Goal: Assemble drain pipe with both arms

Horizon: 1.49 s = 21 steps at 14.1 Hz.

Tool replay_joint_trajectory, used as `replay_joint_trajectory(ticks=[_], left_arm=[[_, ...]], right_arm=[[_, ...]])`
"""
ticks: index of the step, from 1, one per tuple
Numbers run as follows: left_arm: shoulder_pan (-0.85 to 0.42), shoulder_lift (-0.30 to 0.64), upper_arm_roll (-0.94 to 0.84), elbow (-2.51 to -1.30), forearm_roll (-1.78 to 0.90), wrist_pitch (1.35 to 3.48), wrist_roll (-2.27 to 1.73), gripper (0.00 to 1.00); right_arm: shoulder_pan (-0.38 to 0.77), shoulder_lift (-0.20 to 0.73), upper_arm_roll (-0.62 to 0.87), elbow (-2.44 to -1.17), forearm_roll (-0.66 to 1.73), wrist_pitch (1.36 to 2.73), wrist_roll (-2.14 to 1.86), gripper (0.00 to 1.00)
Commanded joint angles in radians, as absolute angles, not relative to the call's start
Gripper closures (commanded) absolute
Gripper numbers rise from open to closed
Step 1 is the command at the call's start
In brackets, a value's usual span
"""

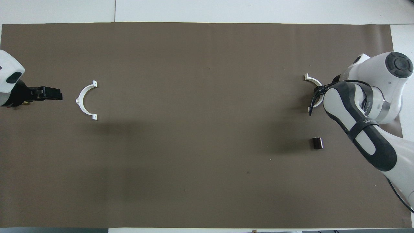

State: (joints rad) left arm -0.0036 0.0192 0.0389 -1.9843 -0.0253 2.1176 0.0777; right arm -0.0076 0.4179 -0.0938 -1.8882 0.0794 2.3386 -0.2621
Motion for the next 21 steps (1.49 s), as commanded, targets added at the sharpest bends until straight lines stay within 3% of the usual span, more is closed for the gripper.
replay_joint_trajectory(ticks=[1,3,6,9,11,13,14,19,21], left_arm=[[0.006,0.049,0.038,-2.1,-0.034,2.294,0.077,0.0],[0.008,0.118,0.038,-2.126,-0.034,2.406,0.077,0.0],[0.02,0.218,0.038,-2.134,-0.034,2.538,0.077,0.01],[0.018,0.288,0.038,-2.134,-0.034,2.62,0.078,0.14],[0.018,0.288,0.038,-2.134,-0.034,2.619,0.078,0.4],[0.02,0.288,0.038,-2.132,-0.034,2.614,0.077,0.95],[0.02,0.287,0.038,-2.134,-0.034,2.609,0.077,1.0],[0.021,0.272,0.04,-2.123,-0.034,2.559,0.077,1.0],[0.021,0.255,0.041,-2.12,-0.034,2.557,0.077,1.0]], right_arm=[[-0.015,0.41,-0.087,-1.905,0.104,2.364,-0.298,0.71],[-0.014,0.411,-0.087,-1.895,0.103,2.361,-0.298,0.87],[-0.015,0.411,-0.075,-1.856,0.103,2.314,-0.296,0.88],[-0.006,0.408,-0.039,-1.706,0.101,2.127,-0.229,0.88],[0.061,0.405,-0.026,-1.645,0.092,2.056,-0.12,0.88],[0.167,0.4,-0.026,-1.591,0.084,2.025,0.021,0.88],[0.222,0.409,-0.025,-1.559,0.084,2.011,0.093,0.88],[0.481,0.501,-0.025,-1.452,0.078,2.037,0.481,0.87],[0.564,0.561,-0.025,-1.428,0.075,2.135,0.598,0.88]])
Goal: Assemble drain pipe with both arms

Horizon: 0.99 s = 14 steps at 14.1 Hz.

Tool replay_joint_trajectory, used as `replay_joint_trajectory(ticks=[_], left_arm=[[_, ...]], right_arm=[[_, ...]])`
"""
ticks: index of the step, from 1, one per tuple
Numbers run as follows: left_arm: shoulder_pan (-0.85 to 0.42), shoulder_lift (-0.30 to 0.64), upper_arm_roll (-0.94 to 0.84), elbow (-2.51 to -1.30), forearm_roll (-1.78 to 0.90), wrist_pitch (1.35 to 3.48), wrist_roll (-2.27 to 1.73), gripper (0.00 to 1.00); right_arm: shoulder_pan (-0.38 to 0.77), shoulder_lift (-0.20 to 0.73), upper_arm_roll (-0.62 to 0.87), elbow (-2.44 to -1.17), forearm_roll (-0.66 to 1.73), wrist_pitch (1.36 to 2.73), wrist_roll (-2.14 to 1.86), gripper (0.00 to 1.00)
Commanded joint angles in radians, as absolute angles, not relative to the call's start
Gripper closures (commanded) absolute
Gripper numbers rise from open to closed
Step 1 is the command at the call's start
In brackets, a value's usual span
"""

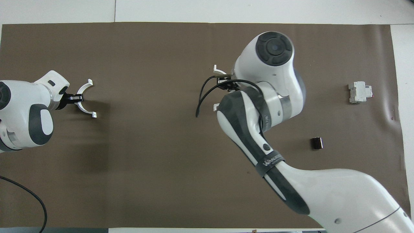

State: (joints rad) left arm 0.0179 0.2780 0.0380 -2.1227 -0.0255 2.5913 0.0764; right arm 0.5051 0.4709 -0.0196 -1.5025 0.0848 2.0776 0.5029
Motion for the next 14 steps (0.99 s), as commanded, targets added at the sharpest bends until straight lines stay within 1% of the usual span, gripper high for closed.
replay_joint_trajectory(ticks=[1,4,7,9,14], left_arm=[[0.021,0.233,0.043,-2.12,-0.034,2.554,0.077,1.0],[0.021,0.183,0.044,-2.106,-0.034,2.479,0.077,1.0],[0.02,0.144,0.044,-2.1,-0.034,2.421,0.075,1.0],[0.02,0.124,0.044,-2.094,-0.034,2.389,0.075,1.0],[-0.001,0.121,0.041,-2.074,-0.034,2.342,0.064,1.0]], right_arm=[[0.586,0.574,-0.025,-1.43,0.065,2.167,0.609,0.88],[0.61,0.578,-0.025,-1.456,0.019,2.197,0.611,0.88],[0.606,0.604,-0.023,-1.468,-0.093,2.197,0.607,0.88],[0.6,0.615,-0.023,-1.468,-0.095,2.204,0.607,0.88],[0.6,0.624,-0.02,-1.483,-0.08,2.224,0.6,0.87]])
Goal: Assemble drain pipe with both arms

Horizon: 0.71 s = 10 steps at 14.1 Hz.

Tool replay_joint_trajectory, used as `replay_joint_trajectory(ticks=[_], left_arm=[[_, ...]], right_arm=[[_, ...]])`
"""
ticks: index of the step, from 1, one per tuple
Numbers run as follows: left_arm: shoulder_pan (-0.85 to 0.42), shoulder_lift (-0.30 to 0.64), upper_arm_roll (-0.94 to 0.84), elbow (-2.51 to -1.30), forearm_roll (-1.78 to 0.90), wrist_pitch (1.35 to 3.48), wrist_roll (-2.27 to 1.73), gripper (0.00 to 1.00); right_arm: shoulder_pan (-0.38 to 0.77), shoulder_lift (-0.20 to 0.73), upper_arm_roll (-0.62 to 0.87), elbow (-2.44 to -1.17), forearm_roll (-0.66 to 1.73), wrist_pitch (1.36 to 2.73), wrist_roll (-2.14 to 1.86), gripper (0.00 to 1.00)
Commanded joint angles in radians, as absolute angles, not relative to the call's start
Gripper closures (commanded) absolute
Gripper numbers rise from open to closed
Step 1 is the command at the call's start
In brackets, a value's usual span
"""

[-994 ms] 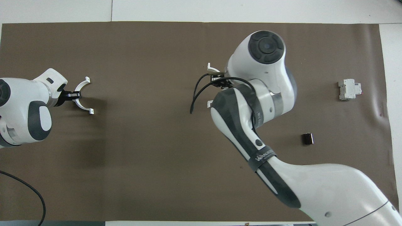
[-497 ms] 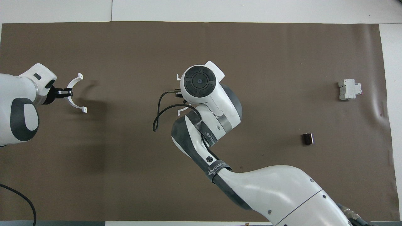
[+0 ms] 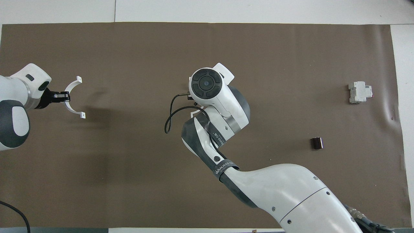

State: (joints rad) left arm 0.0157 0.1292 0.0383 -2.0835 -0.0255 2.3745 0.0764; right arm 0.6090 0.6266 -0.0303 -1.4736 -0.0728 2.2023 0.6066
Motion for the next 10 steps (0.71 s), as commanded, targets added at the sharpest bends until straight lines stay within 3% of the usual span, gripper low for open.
replay_joint_trajectory(ticks=[1,8,10], left_arm=[[-0.014,0.121,0.043,-2.074,-0.034,2.341,0.064,1.0],[-0.139,0.126,0.044,-2.075,-0.034,2.367,-0.049,1.0],[-0.187,0.127,0.044,-2.072,-0.034,2.382,-0.093,1.0]], right_arm=[[0.598,0.626,-0.02,-1.485,-0.08,2.239,0.6,0.87],[0.604,0.626,-0.018,-1.535,-0.023,2.313,0.6,0.86],[0.604,0.626,-0.018,-1.545,-0.023,2.327,0.6,0.73]])
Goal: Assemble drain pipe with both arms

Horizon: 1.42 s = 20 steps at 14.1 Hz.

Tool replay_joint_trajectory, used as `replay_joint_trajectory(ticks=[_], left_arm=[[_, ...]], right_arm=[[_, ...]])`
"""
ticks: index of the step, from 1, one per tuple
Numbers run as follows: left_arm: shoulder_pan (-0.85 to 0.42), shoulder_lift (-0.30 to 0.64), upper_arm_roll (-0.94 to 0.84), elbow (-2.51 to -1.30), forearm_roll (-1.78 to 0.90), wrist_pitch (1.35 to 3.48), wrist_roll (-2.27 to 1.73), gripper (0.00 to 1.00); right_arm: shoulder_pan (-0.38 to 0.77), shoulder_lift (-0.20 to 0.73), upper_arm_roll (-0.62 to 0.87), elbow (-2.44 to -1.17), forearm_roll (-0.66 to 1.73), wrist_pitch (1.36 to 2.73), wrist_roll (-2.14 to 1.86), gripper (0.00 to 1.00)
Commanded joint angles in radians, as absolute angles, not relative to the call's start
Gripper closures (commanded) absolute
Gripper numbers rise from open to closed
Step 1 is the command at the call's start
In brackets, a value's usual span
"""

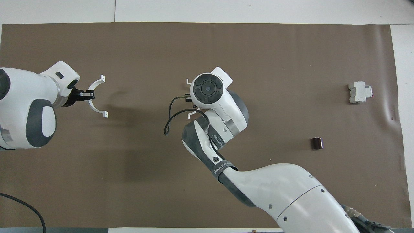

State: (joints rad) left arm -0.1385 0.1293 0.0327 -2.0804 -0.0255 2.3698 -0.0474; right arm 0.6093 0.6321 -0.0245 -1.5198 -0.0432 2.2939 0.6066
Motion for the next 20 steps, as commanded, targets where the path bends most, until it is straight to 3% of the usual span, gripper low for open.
replay_joint_trajectory(ticks=[1,2,3,7,14,20], left_arm=[[-0.204,0.129,0.044,-2.072,-0.032,2.39,-0.119,1.0],[-0.216,0.129,0.044,-2.072,-0.032,2.399,-0.135,1.0],[-0.231,0.129,0.044,-2.072,-0.032,2.402,-0.147,1.0],[-0.325,0.192,0.044,-2.02,-0.009,2.424,-0.273,1.0],[-0.503,0.394,0.044,-1.836,0.156,2.425,-0.583,1.0],[-0.538,0.416,0.043,-1.853,0.166,2.474,-0.586,1.0]], right_arm=[[0.604,0.626,-0.018,-1.545,-0.023,2.335,0.601,0.47],[0.604,0.626,-0.018,-1.545,-0.023,2.339,0.601,0.18],[0.604,0.623,-0.02,-1.537,-0.025,2.336,0.603,0.0],[0.554,0.586,-0.026,-1.457,-0.041,2.222,0.592,0.0],[0.298,0.335,-0.029,-1.456,-0.035,1.843,0.335,0.0],[0.134,0.128,-0.031,-1.451,-0.029,1.54,0.187,0.0]])
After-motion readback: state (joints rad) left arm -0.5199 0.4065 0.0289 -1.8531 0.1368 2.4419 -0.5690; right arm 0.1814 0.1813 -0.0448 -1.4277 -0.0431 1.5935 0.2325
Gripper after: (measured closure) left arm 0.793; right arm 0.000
